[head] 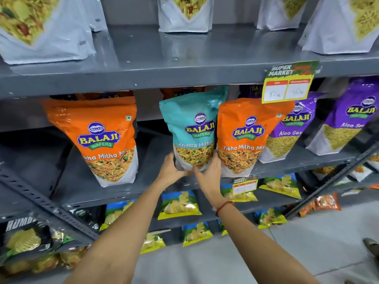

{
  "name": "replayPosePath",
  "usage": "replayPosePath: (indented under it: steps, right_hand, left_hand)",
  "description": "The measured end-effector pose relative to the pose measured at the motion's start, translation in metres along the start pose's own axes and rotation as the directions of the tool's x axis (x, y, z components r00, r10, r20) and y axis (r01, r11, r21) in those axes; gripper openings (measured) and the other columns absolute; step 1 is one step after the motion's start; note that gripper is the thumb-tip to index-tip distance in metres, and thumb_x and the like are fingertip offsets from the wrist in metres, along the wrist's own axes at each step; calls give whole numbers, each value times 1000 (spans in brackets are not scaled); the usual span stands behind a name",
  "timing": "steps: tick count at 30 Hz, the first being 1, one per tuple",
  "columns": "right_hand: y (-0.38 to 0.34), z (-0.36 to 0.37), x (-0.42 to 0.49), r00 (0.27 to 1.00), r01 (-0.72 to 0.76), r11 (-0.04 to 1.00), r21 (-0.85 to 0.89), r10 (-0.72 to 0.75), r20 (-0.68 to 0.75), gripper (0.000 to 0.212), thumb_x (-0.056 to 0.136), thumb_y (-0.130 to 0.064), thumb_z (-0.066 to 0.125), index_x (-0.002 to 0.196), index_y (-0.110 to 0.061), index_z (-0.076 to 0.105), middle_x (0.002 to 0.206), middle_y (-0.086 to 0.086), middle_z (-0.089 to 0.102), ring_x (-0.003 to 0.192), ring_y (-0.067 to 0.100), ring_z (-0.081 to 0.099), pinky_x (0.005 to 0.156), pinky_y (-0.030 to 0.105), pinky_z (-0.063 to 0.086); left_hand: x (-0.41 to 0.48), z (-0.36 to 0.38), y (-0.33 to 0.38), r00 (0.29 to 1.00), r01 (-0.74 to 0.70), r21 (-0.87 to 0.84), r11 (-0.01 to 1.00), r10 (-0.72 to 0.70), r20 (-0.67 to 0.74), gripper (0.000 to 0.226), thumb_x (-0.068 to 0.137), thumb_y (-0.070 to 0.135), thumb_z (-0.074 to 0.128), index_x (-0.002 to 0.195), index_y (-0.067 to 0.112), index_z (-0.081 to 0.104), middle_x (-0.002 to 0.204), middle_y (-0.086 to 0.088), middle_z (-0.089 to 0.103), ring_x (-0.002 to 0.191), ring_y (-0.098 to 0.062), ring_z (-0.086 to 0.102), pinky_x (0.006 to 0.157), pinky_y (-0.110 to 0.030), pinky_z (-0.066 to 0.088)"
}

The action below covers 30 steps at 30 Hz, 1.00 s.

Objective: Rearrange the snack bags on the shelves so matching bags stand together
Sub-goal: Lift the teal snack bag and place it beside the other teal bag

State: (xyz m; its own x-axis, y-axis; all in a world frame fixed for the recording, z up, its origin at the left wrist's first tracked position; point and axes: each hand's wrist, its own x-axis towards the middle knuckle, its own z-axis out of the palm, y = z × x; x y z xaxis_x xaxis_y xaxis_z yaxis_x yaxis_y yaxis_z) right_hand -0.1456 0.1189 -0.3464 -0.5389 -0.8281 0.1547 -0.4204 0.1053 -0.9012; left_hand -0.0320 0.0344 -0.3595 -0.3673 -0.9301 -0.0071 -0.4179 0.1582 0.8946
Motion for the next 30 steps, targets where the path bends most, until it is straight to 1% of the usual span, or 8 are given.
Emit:
replayPosePath:
  steps: [2, 4, 10, 13, 16, 20, 26, 30]
  right_hand:
    - [-7, 5, 4, 999, -40, 997, 69, 41, -14, 88, 77, -7, 73, 147, 3, 21, 152, 20, 32, 144, 31, 29, 113, 22, 18]
    - [-10, 6, 7, 998, -45, 989, 143, 51, -39, 89, 68, -13, 70, 145, 2, 27, 152, 18, 37, 142, 28, 33, 115, 26, 22]
    - [-7, 10, 20, 994, -96, 979, 179, 104, -37, 81, 69, -10, 75, 139, 3, 36, 144, 21, 46, 137, 34, 41, 115, 48, 34]
    - [-2, 14, 18, 988, -142, 986, 88, 136, 66, 84, 71, -18, 77, 142, -1, 36, 140, 23, 41, 136, 35, 37, 114, 37, 31]
    - [2, 19, 14, 989, -72, 997, 28, 68, 134, 67, 73, -12, 79, 132, -4, 50, 125, 22, 48, 125, 33, 42, 95, 22, 31]
    - [0, 21, -3, 990, 8, 998, 60, -16, 142, 71, 74, -13, 82, 136, -4, 48, 131, 22, 43, 129, 34, 42, 101, 21, 28]
    - [-16, 6, -35, 970, 127, 968, 218, -167, 175, 73, 72, -17, 86, 132, -10, 45, 132, 10, 52, 126, 22, 50, 107, 45, 44]
    - [-46, -10, -47, 950, 255, 925, 280, -294, 106, 74, 63, -17, 91, 122, -9, 47, 120, 8, 56, 118, 25, 56, 100, 49, 48]
  left_hand:
    - [9, 2, 5, 999, 40, -12, 999, -39, 21, 64, 64, 8, 83, 113, 26, 46, 114, 4, 59, 116, -20, 53, 80, -15, 45]
    - [16, 3, 6, 997, 80, -44, 996, -79, 21, 67, 62, 10, 84, 113, 27, 46, 114, 1, 59, 117, -24, 53, 85, -25, 44]
    - [17, -11, -8, 994, 113, -73, 991, -113, 0, 92, 57, 28, 90, 134, 17, 41, 137, -4, 52, 125, -22, 47, 93, -30, 42]
    - [9, -30, -22, 991, 130, -96, 987, -127, 41, 95, 56, 27, 90, 136, 19, 38, 140, -3, 50, 128, -22, 45, 104, -41, 42]
    - [-4, -43, -33, 990, 136, -99, 986, -133, 38, 101, 55, 28, 91, 138, 18, 35, 143, -4, 47, 131, -22, 42, 107, -49, 39]
    - [-25, -51, -36, 992, 122, -126, 984, -126, -21, 91, 60, 28, 88, 136, 14, 39, 139, -6, 51, 128, -23, 47, 106, -49, 40]
    - [-74, -64, -26, 996, 84, -349, 933, -77, 33, 69, 70, 3, 77, 131, 8, 43, 133, -11, 55, 123, -25, 52, 98, -35, 48]
    - [-102, -95, 5, 999, 18, -298, 954, -7, 39, 52, 66, 17, 81, 109, 27, 54, 117, -4, 64, 110, -20, 61, 89, -31, 52]
